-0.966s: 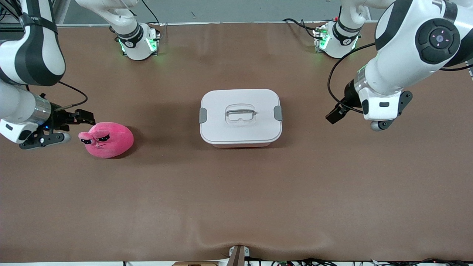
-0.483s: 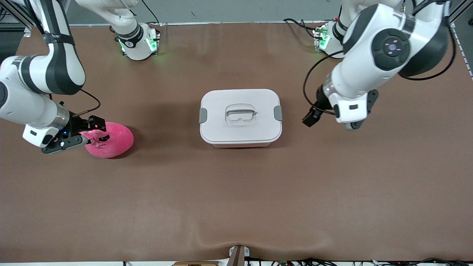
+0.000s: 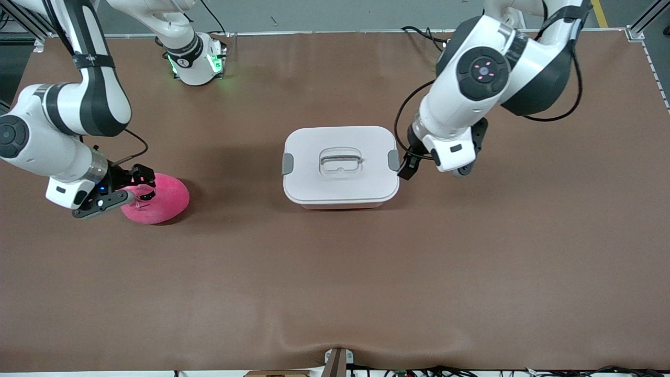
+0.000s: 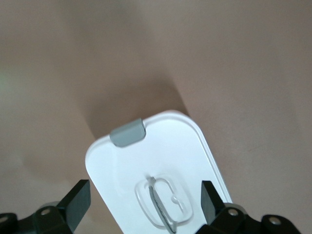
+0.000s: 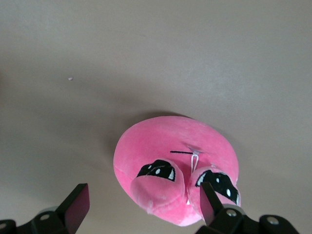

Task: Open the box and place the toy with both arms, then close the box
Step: 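Grasp the lid handle with the left gripper while the right gripper grasps the toy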

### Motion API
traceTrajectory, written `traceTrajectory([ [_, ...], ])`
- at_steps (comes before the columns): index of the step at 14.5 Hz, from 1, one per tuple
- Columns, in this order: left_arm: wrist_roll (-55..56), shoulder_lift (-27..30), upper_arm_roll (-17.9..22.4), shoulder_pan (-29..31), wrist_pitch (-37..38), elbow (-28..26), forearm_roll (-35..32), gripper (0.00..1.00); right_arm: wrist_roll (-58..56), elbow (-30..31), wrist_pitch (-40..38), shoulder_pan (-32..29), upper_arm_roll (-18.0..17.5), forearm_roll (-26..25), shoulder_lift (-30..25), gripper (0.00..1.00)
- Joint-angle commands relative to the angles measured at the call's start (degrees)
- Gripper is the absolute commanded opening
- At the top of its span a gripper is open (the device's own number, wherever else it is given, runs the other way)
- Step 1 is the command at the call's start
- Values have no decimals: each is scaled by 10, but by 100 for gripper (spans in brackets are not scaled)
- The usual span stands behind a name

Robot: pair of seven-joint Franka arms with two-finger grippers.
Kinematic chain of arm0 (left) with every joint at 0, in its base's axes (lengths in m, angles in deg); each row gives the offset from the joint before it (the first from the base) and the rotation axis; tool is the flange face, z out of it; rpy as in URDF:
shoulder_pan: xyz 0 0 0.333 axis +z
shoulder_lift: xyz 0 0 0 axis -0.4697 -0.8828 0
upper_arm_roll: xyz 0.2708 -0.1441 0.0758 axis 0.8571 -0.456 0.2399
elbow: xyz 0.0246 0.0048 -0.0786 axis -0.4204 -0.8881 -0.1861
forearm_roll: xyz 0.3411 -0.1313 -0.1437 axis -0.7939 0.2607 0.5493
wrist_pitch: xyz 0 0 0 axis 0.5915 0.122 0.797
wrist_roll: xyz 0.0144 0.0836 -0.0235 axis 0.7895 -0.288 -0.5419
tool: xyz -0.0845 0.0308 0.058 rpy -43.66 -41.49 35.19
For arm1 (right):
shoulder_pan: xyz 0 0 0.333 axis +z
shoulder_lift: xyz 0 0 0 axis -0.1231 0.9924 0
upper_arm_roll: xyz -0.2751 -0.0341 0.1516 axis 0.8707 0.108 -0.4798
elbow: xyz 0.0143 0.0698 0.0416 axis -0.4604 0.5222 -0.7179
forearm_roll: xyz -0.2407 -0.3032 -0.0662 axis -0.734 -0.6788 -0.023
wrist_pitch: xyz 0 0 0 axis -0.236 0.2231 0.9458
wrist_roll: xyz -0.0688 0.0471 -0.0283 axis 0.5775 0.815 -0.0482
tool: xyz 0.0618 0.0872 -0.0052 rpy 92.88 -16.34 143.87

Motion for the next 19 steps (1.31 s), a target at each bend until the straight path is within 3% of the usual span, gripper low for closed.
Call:
traceTrajectory([
  [1,90,-25,6,-36,-24,13,-18,100,-6,35,18,2,1,-13,-16,100],
  [4,171,-50,5,-77,-48,13,-64,100,-6,39,20,0,1,-13,-16,100],
  [9,280,-84,5,-112,-98,13,-63,100,-6,43,22,-1,1,-13,-11,100],
  [19,352,-114,5,-142,-132,5,-75,100,-8,42,29,-1,2,-16,6,100],
])
